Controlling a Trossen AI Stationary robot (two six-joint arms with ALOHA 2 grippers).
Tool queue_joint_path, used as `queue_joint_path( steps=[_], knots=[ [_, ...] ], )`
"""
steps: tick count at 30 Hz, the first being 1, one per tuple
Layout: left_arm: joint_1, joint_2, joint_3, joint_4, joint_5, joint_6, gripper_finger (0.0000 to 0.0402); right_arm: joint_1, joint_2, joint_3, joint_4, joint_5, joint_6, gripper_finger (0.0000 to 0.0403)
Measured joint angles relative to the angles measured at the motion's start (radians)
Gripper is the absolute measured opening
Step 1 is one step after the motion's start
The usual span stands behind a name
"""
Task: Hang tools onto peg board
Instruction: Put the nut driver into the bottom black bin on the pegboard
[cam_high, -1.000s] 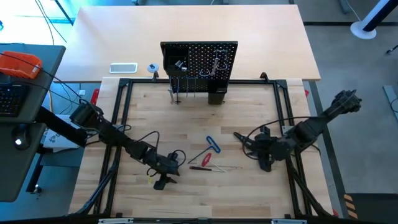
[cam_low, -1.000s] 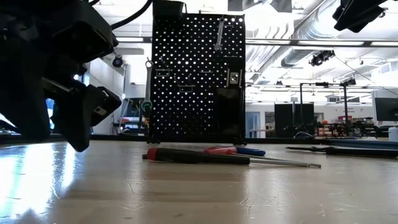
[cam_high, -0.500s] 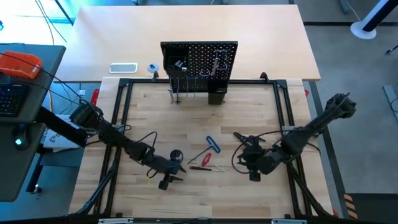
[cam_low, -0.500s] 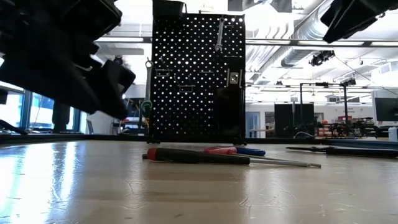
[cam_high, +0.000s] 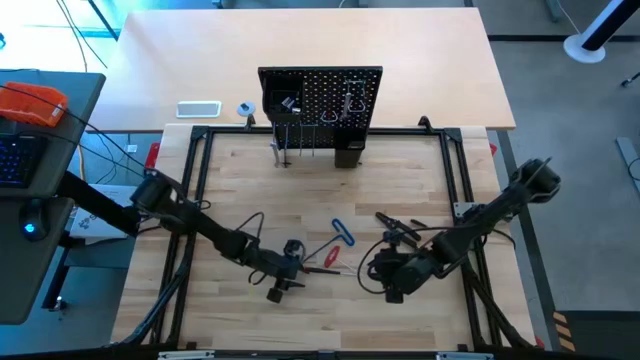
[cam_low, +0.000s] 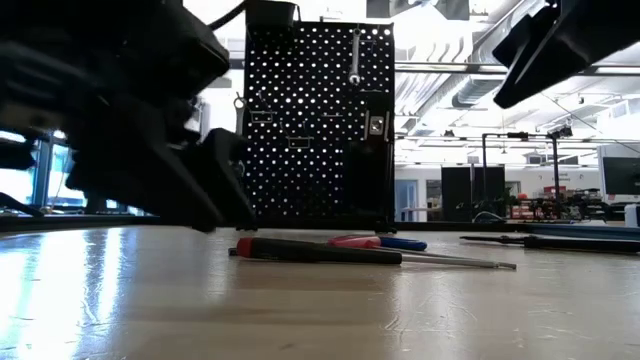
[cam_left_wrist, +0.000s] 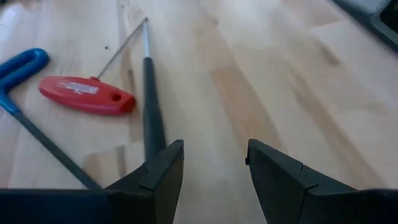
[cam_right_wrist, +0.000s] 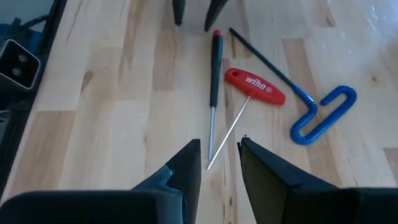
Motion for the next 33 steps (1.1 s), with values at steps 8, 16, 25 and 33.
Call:
queue_joint_path(
  steps=[8,16,25,33],
  knots=[
    [0.015,0.056,0.038,0.000,-0.098,0.044,0.0172,0.003,0.027,0.000,0.038,-0.003,0.000,0.0108],
    [0.066,0.091,0.039,-0.001,-0.041,-0.009,0.0172,0.004,0.027,0.000,0.060,0.012,-0.003,0.0108],
    [0.083,0.116,0.042,0.019,0.017,0.003,0.0071,0.005,0.027,0.000,0.075,0.035,0.004,0.0108],
    [0.076,0.108,0.040,0.033,0.024,0.036,0.0039,0.005,0.026,0.000,0.098,0.050,0.001,0.0108]
  ],
)
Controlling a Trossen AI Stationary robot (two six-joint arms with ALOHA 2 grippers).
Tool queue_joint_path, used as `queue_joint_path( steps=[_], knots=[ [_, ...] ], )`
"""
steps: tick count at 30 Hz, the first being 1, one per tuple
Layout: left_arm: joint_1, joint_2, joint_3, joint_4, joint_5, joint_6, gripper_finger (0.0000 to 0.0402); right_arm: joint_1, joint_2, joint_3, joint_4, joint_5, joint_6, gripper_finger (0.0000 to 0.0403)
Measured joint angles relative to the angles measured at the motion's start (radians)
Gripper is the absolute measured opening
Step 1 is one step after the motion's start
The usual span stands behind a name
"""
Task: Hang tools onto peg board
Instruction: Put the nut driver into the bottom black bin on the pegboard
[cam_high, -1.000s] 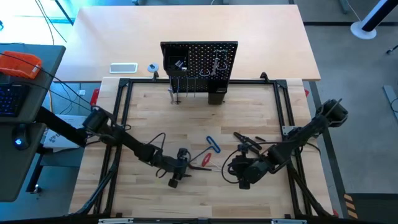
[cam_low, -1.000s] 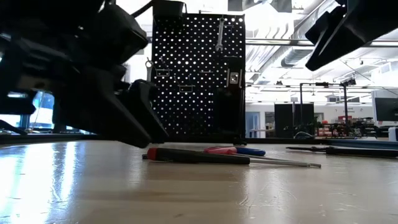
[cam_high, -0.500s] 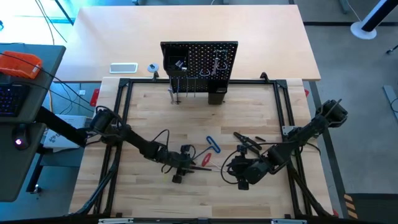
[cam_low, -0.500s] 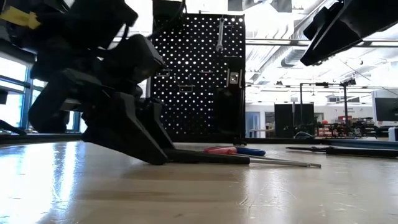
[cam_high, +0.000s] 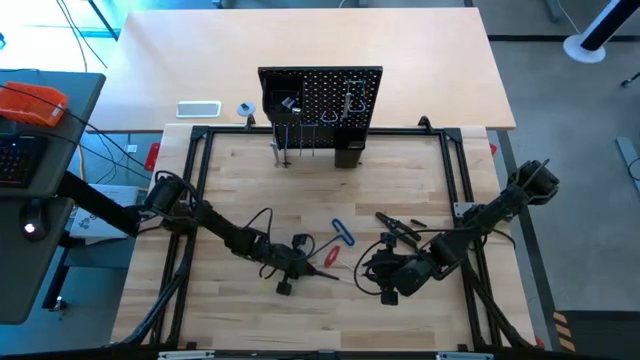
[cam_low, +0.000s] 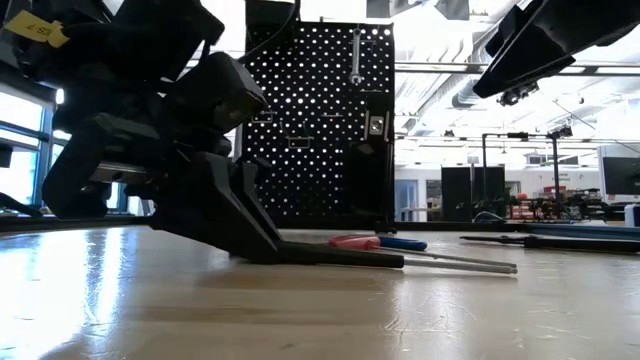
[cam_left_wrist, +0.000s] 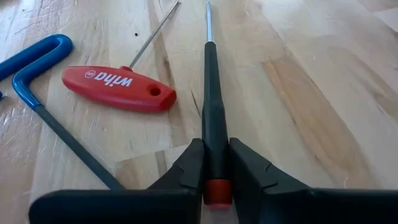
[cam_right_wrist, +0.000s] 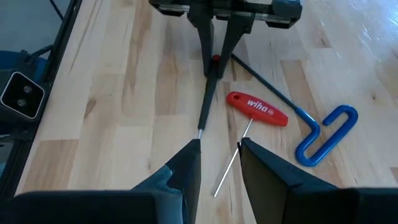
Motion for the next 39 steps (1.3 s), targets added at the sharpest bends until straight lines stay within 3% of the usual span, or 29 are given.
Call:
queue_joint_path(
  steps=[11,16,24,30,39],
  knots=[
    [0.009,-0.132,-0.001,-0.108,-0.037,0.065,0.0039,-0.033,0.029,0.000,0.136,-0.004,-0.023,0.0108],
    [0.016,-0.170,0.092,-0.356,-0.054,0.091,0.0039,-0.087,0.079,0.012,0.277,-0.092,-0.090,0.0108],
    [0.002,-0.171,0.266,-0.584,-0.087,0.181,0.0039,-0.173,0.215,0.091,0.271,-0.251,-0.127,0.0108],
    [-0.012,-0.171,0.355,-0.713,-0.111,0.223,0.0039,-0.202,0.254,0.100,0.246,-0.254,-0.099,0.0108],
    [-0.014,-0.171,0.404,-0.756,-0.114,0.264,0.0039,-0.233,0.254,0.101,0.333,-0.255,-0.148,0.0125]
  ],
)
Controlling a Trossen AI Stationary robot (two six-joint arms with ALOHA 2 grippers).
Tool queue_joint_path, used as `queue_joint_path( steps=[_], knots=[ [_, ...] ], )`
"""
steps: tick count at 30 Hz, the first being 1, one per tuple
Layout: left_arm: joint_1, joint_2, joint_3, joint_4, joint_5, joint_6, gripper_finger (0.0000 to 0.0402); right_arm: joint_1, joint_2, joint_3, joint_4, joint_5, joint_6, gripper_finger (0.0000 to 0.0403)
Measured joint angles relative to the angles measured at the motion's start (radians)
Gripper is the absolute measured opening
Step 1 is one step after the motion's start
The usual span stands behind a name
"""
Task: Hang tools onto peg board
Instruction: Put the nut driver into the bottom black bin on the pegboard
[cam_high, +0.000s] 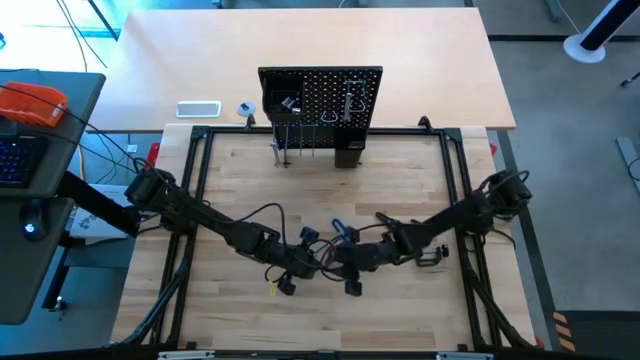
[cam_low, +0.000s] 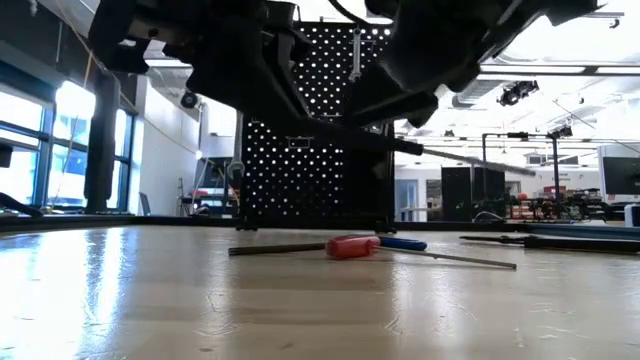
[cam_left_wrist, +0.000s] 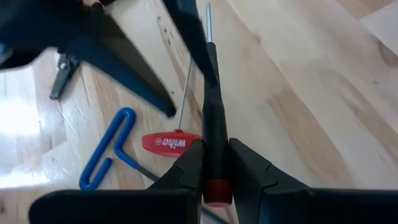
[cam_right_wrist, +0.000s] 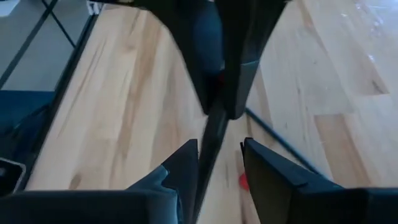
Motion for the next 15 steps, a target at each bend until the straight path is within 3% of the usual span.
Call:
queue_joint_path(
  steps=[15],
  knots=[
    [0.006,0.000,0.000,0.024,-0.012,0.025,0.0039,-0.064,0.078,0.000,0.050,-0.140,0.104,0.0139]
  ],
)
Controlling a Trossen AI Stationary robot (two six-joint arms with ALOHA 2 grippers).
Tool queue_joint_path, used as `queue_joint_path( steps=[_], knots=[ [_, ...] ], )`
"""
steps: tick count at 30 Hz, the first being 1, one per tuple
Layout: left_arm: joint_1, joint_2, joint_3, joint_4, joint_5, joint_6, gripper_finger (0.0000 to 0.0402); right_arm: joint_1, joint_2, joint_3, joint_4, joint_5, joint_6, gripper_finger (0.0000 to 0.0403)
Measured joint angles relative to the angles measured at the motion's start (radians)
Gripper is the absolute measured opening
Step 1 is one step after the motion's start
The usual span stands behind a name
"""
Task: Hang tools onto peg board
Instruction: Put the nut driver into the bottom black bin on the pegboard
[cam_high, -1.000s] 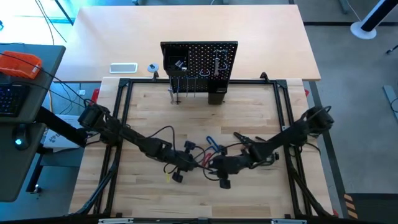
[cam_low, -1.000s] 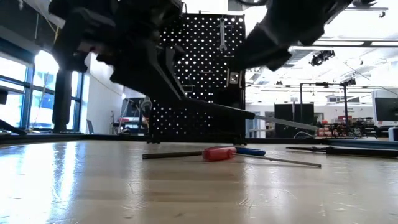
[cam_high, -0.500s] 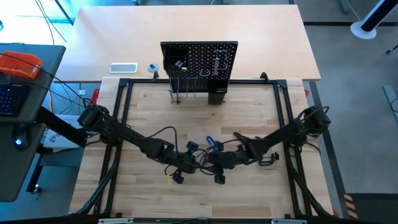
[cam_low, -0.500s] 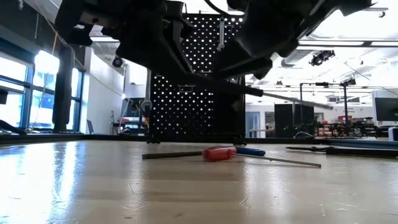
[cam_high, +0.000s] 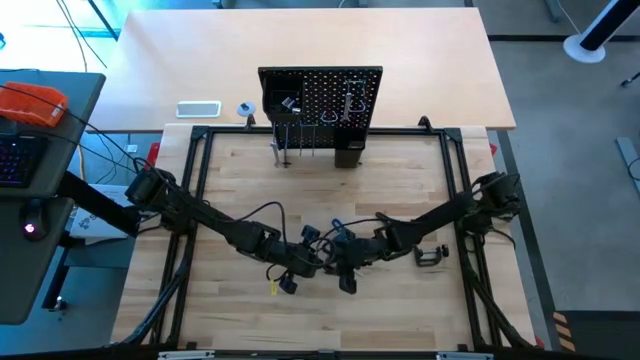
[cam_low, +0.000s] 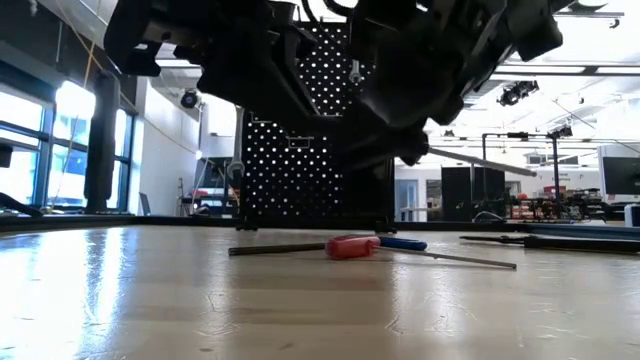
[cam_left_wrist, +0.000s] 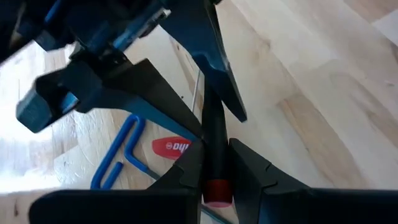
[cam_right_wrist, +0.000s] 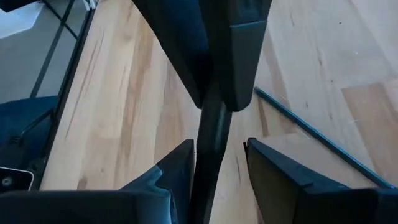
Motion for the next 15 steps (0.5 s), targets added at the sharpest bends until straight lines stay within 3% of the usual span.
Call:
queue_joint_path(
  steps=[5,11,15],
  knots=[
    [0.000,0.000,0.001,0.007,-0.008,0.000,0.0039,-0.001,0.007,0.000,0.023,-0.015,-0.002,0.0114],
    [0.000,0.000,0.001,0.008,-0.022,0.006,0.0039,-0.004,0.008,0.000,0.016,-0.009,-0.004,0.0029],
    [0.000,0.000,0.001,0.008,-0.028,0.001,0.0039,-0.004,0.009,0.000,0.016,-0.001,-0.011,0.0028]
  ],
)
